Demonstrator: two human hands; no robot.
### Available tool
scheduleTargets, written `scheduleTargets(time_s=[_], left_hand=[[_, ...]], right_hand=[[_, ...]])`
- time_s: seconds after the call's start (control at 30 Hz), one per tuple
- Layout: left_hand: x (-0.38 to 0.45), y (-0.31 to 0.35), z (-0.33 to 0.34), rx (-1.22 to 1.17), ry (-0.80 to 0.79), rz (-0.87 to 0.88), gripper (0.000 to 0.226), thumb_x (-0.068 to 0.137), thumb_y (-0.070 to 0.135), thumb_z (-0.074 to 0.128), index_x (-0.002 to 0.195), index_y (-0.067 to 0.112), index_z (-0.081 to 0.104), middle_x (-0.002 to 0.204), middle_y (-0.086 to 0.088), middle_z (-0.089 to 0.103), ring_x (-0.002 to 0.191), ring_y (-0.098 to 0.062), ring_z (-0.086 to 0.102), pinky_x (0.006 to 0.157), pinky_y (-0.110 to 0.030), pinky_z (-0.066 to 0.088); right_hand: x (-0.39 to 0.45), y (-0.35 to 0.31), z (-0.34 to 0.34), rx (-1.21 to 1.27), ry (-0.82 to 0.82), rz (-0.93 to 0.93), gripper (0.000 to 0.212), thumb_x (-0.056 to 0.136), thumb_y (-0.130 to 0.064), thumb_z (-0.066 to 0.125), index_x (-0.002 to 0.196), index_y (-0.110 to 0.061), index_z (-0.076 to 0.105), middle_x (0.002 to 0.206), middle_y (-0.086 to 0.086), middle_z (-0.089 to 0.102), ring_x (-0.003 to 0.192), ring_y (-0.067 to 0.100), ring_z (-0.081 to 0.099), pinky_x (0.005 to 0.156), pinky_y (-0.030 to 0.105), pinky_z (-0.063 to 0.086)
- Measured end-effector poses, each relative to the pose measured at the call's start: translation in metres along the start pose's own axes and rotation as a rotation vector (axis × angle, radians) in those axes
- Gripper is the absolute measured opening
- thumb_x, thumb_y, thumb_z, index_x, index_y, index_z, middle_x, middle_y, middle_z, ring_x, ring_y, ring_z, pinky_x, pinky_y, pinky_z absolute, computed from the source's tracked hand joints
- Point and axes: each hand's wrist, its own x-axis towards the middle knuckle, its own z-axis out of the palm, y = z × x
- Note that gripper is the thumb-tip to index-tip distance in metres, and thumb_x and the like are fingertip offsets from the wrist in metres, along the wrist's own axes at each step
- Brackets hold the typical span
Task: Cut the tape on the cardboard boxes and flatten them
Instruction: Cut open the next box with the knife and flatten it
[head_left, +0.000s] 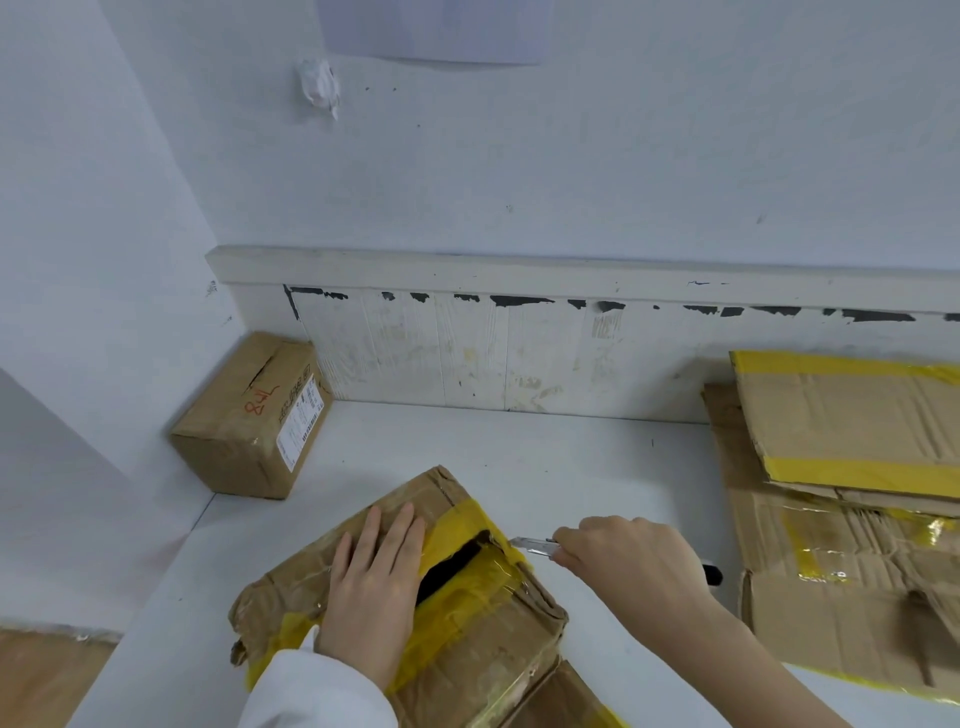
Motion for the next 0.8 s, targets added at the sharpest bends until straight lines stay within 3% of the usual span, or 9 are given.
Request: scheduleTargets(time_s=[0.13,0.23,0.27,0.33,0.4,0.47,0.53,0.63,0.8], left_hand=[[0.003,-0.001,-0.002,-0.033,0.028,-0.018,0.054,0.090,0.030,0.027,0.095,0.005,0.074,0.102,-0.011,0.071,0.091,-0.036,0.069,0.067,-0.051,0.055],[0.002,-0.002,-0.002,-0.037,0.006,0.021,0.067,0.100,0.032,0.013,0.095,0.004,0.074,0.101,-0.012,0.072,0.090,-0.036,0.069,0.067,-0.051,0.055],[0.003,-0.003,-0.004,-0.045,0.010,0.030,0.076,0.102,0.032,0.004,0.095,0.004,0.074,0.100,-0.012,0.072,0.090,-0.035,0.069,0.067,-0.050,0.055],[0.004,-0.007,-0.008,-0.038,0.036,0.042,0.083,0.101,0.032,-0.003,0.093,0.004,0.074,0.098,-0.011,0.073,0.087,-0.033,0.070,0.064,-0.046,0.057],[0.010,-0.005,-0.021,-0.094,-0.027,0.033,0.078,0.102,0.034,-0.001,0.103,0.005,0.071,0.107,-0.009,0.070,0.094,-0.027,0.069,0.071,-0.036,0.058],[0.019,-0.009,-0.023,-0.107,0.029,0.043,0.054,0.103,0.035,0.010,0.137,0.013,0.046,0.142,-0.002,0.048,0.125,-0.016,0.051,0.098,-0.026,0.044],[0.022,-0.014,-0.023,-0.162,0.009,0.012,0.048,0.102,0.035,0.019,0.149,0.023,0.020,0.154,0.008,0.025,0.139,-0.009,0.029,0.109,-0.020,0.027],[0.025,-0.016,-0.022,-0.111,-0.007,0.012,0.048,0.102,0.035,0.020,0.149,0.025,0.017,0.155,0.010,0.022,0.140,-0.008,0.025,0.110,-0.020,0.025],[0.023,-0.013,-0.020,-0.114,-0.020,-0.009,0.049,0.102,0.035,0.021,0.149,0.024,0.016,0.155,0.008,0.022,0.141,-0.010,0.025,0.110,-0.021,0.025]], right_hand=[[-0.019,-0.003,-0.006,-0.042,-0.059,-0.040,0.013,0.098,-0.033,0.045,0.105,-0.025,0.052,0.067,-0.002,0.020,0.066,0.023,0.057,0.042,0.025,0.019],[-0.032,-0.006,-0.008,0.029,0.011,0.014,0.036,0.046,-0.035,0.093,0.061,-0.028,0.061,0.055,-0.003,0.021,0.028,0.016,0.037,0.034,0.019,0.015],[-0.034,-0.004,-0.007,0.095,0.052,0.058,0.034,0.050,-0.042,0.091,0.060,-0.030,0.060,0.052,-0.005,0.027,0.028,0.015,0.038,0.031,0.020,0.020],[-0.036,0.003,0.002,0.263,0.076,0.163,0.015,0.086,-0.052,0.057,0.086,-0.037,0.059,0.063,-0.008,0.047,0.050,0.008,0.051,0.043,0.024,0.036],[-0.028,0.017,0.024,0.458,0.105,0.280,0.022,0.097,-0.048,0.034,0.095,-0.037,0.052,0.068,-0.008,0.047,0.061,0.009,0.047,0.052,0.022,0.035],[-0.015,0.024,0.053,0.503,0.060,0.368,0.017,0.100,-0.037,0.033,0.103,-0.029,0.047,0.077,-0.008,0.046,0.064,0.014,0.043,0.056,0.025,0.036],[-0.007,0.019,0.086,0.402,-0.107,0.428,0.032,0.102,-0.021,0.033,0.134,-0.019,0.034,0.105,0.002,0.043,0.068,0.016,0.040,0.068,0.022,0.042],[-0.001,0.002,0.128,0.411,-0.199,0.541,0.061,0.097,-0.004,0.039,0.148,-0.016,0.010,0.121,0.009,0.030,0.091,0.019,0.047,0.087,0.022,0.042],[0.007,-0.014,0.152,0.290,-0.148,0.602,0.062,0.096,-0.006,0.037,0.150,-0.023,0.009,0.125,0.005,0.034,0.112,0.021,0.039,0.091,0.026,0.038]])
